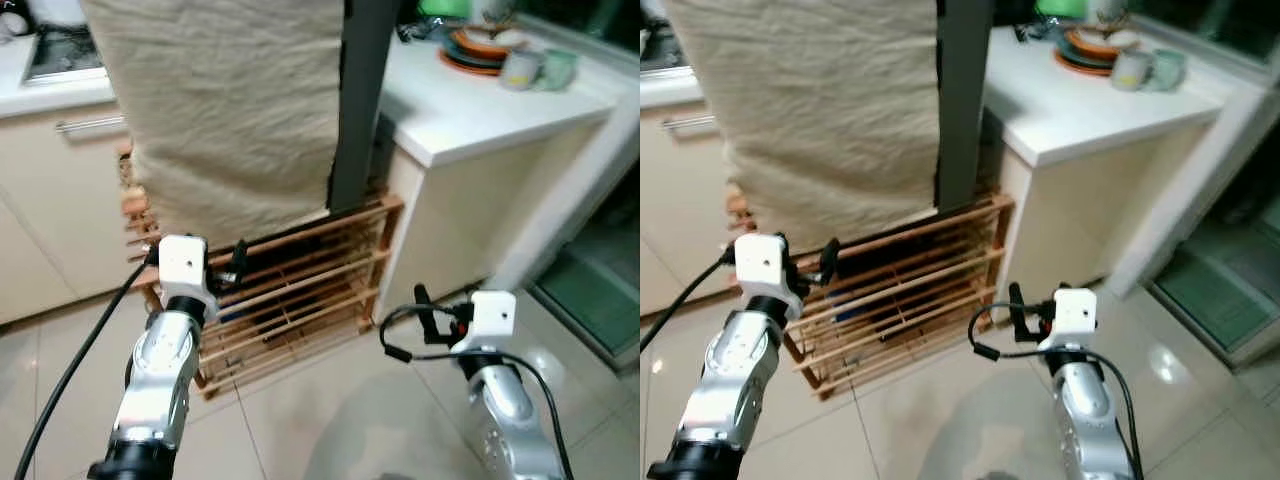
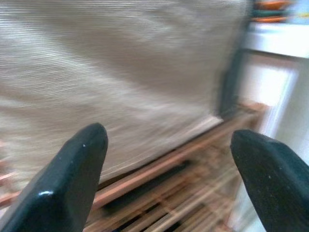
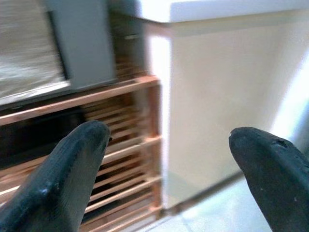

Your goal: Restocking fridge

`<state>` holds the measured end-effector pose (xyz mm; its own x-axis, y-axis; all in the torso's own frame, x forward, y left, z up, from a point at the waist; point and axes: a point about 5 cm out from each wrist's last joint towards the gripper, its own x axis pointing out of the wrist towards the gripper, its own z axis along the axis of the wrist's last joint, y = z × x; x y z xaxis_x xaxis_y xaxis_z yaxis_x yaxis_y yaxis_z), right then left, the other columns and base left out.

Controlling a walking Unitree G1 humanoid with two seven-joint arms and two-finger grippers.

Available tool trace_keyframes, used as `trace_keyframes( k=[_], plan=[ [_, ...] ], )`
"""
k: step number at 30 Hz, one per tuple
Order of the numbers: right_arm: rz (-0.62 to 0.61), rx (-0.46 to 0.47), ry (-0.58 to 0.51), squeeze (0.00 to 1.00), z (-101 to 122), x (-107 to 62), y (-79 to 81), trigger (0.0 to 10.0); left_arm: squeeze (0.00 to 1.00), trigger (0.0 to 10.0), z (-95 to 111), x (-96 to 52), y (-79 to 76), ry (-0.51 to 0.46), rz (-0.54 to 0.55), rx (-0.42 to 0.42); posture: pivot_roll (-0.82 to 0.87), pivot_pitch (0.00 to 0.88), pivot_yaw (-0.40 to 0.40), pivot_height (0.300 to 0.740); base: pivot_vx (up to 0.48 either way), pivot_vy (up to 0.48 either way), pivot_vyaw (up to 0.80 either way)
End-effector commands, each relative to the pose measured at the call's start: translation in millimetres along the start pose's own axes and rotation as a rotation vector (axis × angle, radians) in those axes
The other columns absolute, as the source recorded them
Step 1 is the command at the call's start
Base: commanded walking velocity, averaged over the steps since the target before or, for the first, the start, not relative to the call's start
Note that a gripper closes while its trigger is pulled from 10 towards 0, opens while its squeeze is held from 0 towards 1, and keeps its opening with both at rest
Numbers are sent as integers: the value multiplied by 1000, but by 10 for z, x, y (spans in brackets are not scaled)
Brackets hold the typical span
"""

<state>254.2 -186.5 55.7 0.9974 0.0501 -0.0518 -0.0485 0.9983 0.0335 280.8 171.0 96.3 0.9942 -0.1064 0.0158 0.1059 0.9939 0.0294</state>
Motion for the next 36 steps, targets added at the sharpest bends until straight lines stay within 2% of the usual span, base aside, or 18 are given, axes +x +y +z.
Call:
trace_keyframes(
  k=[1, 3, 7, 12, 24, 25, 28, 33, 35, 36],
  plan=[
    [-7, -1, -12, 0, 19, -18, -17, 10000, 0, 10000, -18, -74, 17, 0, -23, 20, -103, 0, 33, 740, 0, 480, -800],
    [-4, -3, -3, 0, -7, -42, -18, 10000, 0, 10000, -45, -105, 110, 19, 4, 26, -93, 0, 32, 740, 0, 480, -800],
    [-3, -2, 7, 0, -37, -52, -11, 10000, 0, 10000, -22, -85, 136, 11, 12, 23, -87, 0, 30, 740, 0, 480, -800],
    [11, 3, 9, 0, -59, -33, 23, 10000, 0, 10000, 49, -79, 39, -38, -47, 19, -87, 0, 35, 740, 0, 480, -800],
    [13, 0, 18, 0, -98, -27, -11, 10000, 0, 10000, 62, -174, -40, -78, -111, 26, -83, 0, 29, 740, 0, 480, -800],
    [15, 5, 9, 0, -95, -22, -5, 10000, 0, 10000, 77, -218, -98, -96, -150, 40, -83, 0, 30, 740, 0, 480, -800],
    [19, 9, 4, 0, -90, -17, 0, 10000, 0, 10000, 100, -267, -137, -123, -190, 81, -81, 0, 28, 740, 0, 320, -533],
    [37, 7, 2, 0, -89, -12, 29, 10000, 0, 10000, 108, -288, -61, -123, -172, 90, -71, 0, 23, 740, 0, 0, 0],
    [48, 8, 2, 0, -89, -6, 40, 10000, 0, 10000, 134, -296, -57, -126, -215, 55, -71, 0, 20, 740, 0, 0, 0],
    [54, 6, 2, 0, -88, -3, 42, 10000, 0, 10000, 114, -312, -97, -93, -308, 38, -70, 0, 19, 740, 0, 0, 0]
  ],
)
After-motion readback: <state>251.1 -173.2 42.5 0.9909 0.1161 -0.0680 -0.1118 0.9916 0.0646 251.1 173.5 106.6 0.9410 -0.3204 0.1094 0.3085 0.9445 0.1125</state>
